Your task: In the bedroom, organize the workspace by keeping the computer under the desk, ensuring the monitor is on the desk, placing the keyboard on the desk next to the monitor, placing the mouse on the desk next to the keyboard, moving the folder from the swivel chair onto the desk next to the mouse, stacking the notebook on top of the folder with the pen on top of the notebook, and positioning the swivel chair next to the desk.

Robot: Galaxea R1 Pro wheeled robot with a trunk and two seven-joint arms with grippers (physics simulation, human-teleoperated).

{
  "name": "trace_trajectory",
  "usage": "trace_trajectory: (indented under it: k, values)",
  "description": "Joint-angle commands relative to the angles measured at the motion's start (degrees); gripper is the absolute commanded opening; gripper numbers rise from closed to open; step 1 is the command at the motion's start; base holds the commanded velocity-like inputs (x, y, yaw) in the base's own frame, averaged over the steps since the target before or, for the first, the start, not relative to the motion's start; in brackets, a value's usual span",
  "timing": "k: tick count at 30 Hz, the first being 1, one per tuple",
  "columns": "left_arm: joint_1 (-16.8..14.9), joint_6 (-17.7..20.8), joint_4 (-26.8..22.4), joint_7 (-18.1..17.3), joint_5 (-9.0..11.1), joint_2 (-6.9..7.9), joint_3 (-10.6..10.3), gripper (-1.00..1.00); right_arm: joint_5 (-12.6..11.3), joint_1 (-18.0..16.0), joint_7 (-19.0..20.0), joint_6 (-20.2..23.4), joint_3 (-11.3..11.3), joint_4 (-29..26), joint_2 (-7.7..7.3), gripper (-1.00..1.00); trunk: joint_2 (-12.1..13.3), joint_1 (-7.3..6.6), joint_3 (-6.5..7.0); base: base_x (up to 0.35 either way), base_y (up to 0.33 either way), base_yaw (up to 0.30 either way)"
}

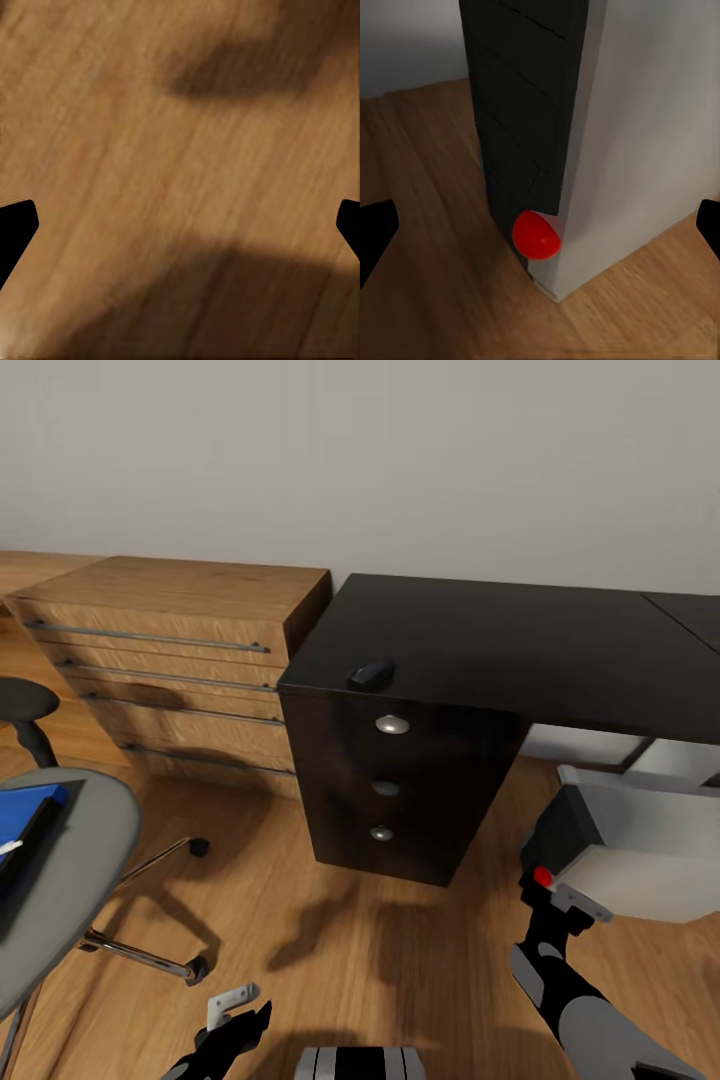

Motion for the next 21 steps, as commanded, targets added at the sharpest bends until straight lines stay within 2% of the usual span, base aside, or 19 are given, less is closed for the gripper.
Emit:
trace_trajectory:
  k: [1,10,21]
  values:
    - [0.0,-0.1,0.2,-0.3,0.5,-0.04,0.3,1.0,-0.4,0.0,0.2,-0.3,0.1,0.5,0.01,1.0,0.0,-0.04,0.19,0.0,0.0,0.0]
    - [0.0,-2.6,0.9,-0.3,0.5,0.0,0.3,1.0,0.3,0.0,2.0,-0.5,0.2,8.0,0.2,1.0,0.1,-0.27,2.19,0.0,0.0,0.0]
    - [0.0,-3.5,1.3,-0.1,0.6,0.5,0.7,1.0,0.7,0.4,10.1,-0.8,0.2,15.2,-0.03,1.0,0.3,-0.55,4.62,0.0,0.0,0.0]
